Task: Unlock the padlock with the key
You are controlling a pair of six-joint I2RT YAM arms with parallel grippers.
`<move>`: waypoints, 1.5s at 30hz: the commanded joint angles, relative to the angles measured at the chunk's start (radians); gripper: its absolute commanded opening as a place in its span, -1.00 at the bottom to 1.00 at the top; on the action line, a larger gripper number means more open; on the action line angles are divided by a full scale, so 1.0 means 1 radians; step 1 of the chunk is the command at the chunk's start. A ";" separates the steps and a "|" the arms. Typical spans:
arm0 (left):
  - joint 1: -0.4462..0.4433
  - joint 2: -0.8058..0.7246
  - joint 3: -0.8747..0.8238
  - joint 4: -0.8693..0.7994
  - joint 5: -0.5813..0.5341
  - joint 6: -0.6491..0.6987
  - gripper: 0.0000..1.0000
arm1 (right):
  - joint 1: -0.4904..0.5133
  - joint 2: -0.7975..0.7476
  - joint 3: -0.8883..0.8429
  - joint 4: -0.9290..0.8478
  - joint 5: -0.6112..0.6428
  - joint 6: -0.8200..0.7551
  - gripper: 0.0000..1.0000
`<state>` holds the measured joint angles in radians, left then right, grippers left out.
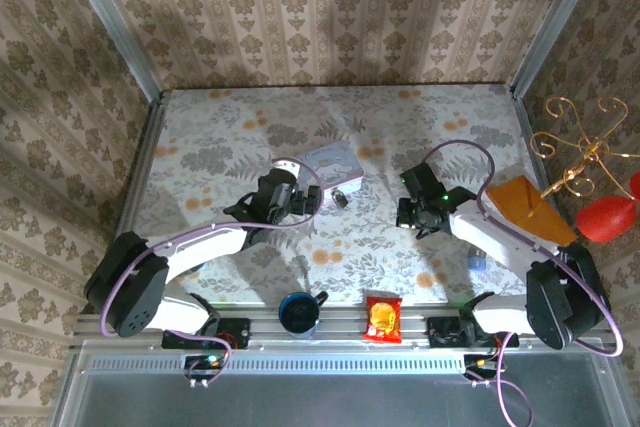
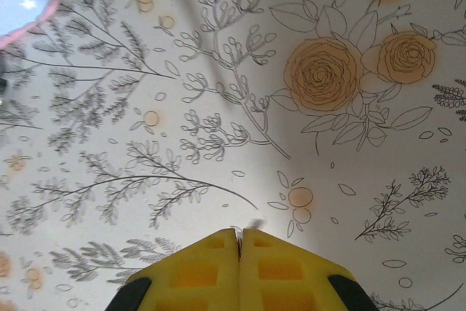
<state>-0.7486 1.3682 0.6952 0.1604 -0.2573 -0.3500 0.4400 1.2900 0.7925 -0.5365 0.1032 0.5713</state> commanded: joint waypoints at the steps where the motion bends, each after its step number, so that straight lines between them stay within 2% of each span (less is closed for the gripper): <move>1: 0.024 -0.030 0.015 0.028 0.143 -0.034 1.00 | -0.003 -0.040 0.044 -0.064 -0.048 -0.014 -1.00; 9: 0.025 -0.032 -0.023 0.206 0.343 0.046 0.94 | 0.010 -0.080 0.152 -0.084 -0.157 -0.036 -1.00; 20: 0.022 -0.025 -0.059 0.398 0.639 0.201 0.65 | 0.031 -0.079 0.312 -0.052 -0.363 -0.086 -1.00; 24: 0.014 -0.020 -0.114 0.553 0.704 0.292 0.56 | 0.031 -0.078 0.347 -0.016 -0.437 -0.080 -1.00; 28: 0.002 0.020 -0.126 0.681 0.736 0.375 0.32 | 0.035 -0.081 0.364 0.028 -0.493 -0.059 -1.00; 34: -0.039 0.065 -0.108 0.790 0.806 0.443 0.31 | 0.046 -0.091 0.376 0.053 -0.510 -0.044 -1.00; 38: -0.050 0.091 -0.093 0.792 0.783 0.458 0.30 | 0.050 -0.089 0.378 0.065 -0.516 -0.036 -1.00; 42: -0.062 0.116 -0.070 0.794 0.747 0.470 0.02 | 0.057 -0.085 0.379 0.082 -0.525 -0.030 -1.00; 45: -0.066 0.138 -0.053 0.795 0.733 0.471 -0.05 | 0.063 -0.082 0.383 0.087 -0.527 -0.030 -1.00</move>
<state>-0.8047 1.4918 0.6014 0.9173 0.4889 0.0959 0.4919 1.2228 1.1400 -0.4698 -0.3943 0.5304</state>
